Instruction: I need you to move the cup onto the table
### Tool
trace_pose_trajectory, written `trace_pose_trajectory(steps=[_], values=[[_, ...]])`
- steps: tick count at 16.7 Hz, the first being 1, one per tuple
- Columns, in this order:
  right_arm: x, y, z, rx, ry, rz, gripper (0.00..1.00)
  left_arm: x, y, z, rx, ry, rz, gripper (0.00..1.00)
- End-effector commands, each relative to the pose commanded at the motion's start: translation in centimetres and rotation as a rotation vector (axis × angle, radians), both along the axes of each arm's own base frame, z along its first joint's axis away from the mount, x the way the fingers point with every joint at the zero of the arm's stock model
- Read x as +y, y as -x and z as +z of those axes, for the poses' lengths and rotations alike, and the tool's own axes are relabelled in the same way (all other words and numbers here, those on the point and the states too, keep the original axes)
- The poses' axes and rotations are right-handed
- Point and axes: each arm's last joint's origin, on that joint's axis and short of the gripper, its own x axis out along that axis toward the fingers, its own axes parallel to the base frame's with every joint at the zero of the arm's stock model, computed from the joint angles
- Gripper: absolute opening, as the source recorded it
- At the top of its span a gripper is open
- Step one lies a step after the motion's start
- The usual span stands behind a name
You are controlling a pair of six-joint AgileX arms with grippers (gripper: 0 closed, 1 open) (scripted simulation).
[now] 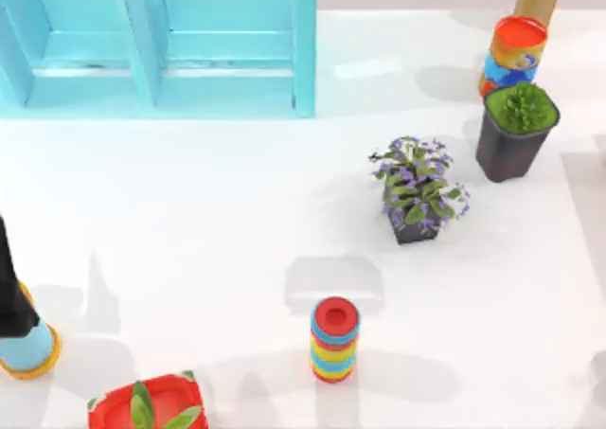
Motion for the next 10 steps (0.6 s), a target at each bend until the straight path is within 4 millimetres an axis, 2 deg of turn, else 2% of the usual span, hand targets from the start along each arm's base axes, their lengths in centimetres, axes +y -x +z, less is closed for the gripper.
trace_pose_trajectory(steps=[3, 8, 10], values=[[-0.95, -0.27, -0.02, 0.037, -0.035, 0.003, 1.00, 0.00, 0.00, 0.00, 0.000, 0.000, 0.000, 1.00], [-0.82, -0.29, -0.07, 0.035, -0.033, 0.006, 1.00, 0.00, 0.00, 0.00, 0.000, 0.000, 0.000, 1.00], [-0.80, -0.18, -0.92, 0.035, -0.033, 0.003, 1.00, 0.00, 0.00, 0.00, 0.000, 0.000, 0.000, 1.00]])
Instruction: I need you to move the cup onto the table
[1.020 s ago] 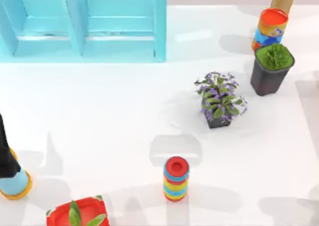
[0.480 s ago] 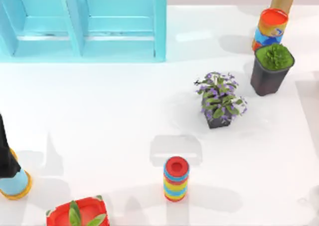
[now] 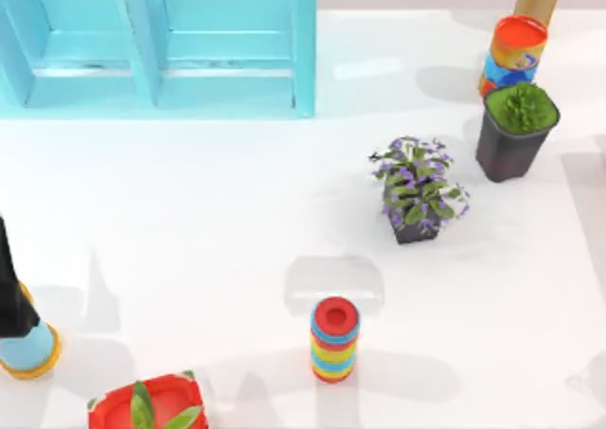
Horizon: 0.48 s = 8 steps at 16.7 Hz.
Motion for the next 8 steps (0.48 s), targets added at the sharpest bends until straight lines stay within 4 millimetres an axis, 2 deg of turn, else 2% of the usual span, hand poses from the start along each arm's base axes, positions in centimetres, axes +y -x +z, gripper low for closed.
trace_pose_trajectory(steps=[4, 8], values=[[-0.1, 0.1, -3.0, 0.001, -0.002, 0.001, 1.00, 0.0, 0.0, 0.0, 0.000, 0.000, 0.000, 1.00], [-0.2, -0.3, -7.0, -0.003, 0.001, 0.001, 1.00, 0.0, 0.0, 0.0, 0.000, 0.000, 0.000, 1.00]])
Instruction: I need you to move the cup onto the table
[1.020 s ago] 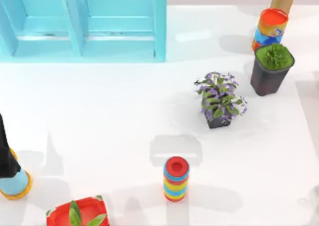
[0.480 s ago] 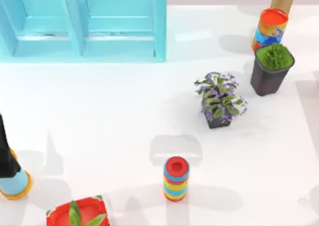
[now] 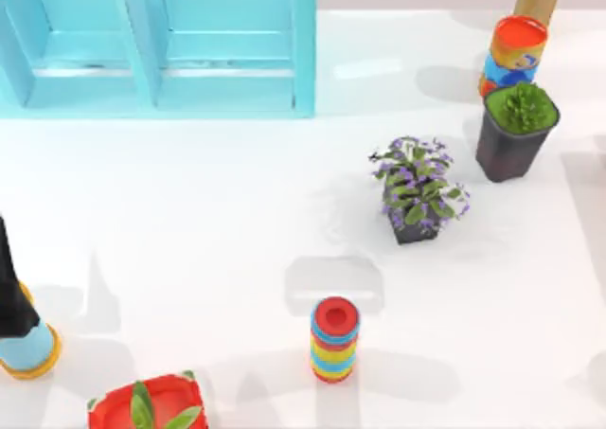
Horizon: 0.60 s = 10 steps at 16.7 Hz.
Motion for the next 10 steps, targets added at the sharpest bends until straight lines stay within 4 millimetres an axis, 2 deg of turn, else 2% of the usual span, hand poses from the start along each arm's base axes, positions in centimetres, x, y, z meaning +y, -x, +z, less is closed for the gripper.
trace_pose_trajectory(steps=[3, 7, 10], values=[[0.0, 0.2, -2.0, 0.003, -0.003, 0.000, 1.00, 0.0, 0.0, 0.0, 0.000, 0.000, 0.000, 1.00], [0.0, 0.2, -2.1, 0.004, -0.004, 0.000, 1.00, 0.0, 0.0, 0.0, 0.000, 0.000, 0.000, 1.00], [0.0, 0.2, -2.1, 0.004, -0.004, 0.000, 0.77, 0.0, 0.0, 0.0, 0.000, 0.000, 0.000, 1.00]])
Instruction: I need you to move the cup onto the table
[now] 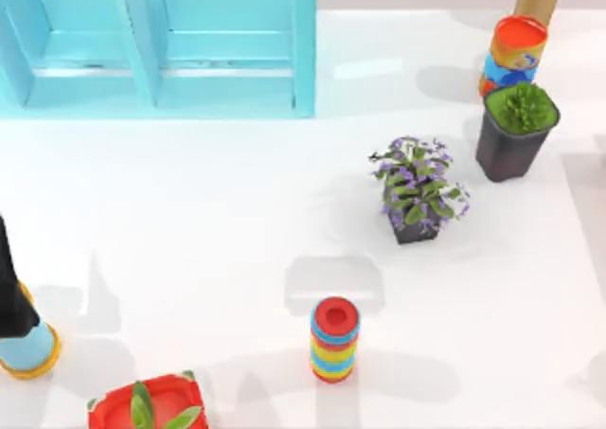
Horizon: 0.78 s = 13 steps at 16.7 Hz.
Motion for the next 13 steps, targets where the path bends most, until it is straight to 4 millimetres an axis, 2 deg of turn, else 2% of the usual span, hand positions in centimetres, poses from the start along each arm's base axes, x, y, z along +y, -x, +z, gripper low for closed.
trace_pose_trajectory(steps=[10, 13], values=[[0.00, 0.00, 0.00, 0.000, 0.000, 0.000, 0.02, 0.00, 0.00, 0.00, 0.000, 0.000, 0.000, 1.00], [0.00, 0.00, 0.00, 0.000, 0.000, 0.000, 0.00, 0.00, 0.00, 0.00, 0.000, 0.000, 0.000, 1.00]])
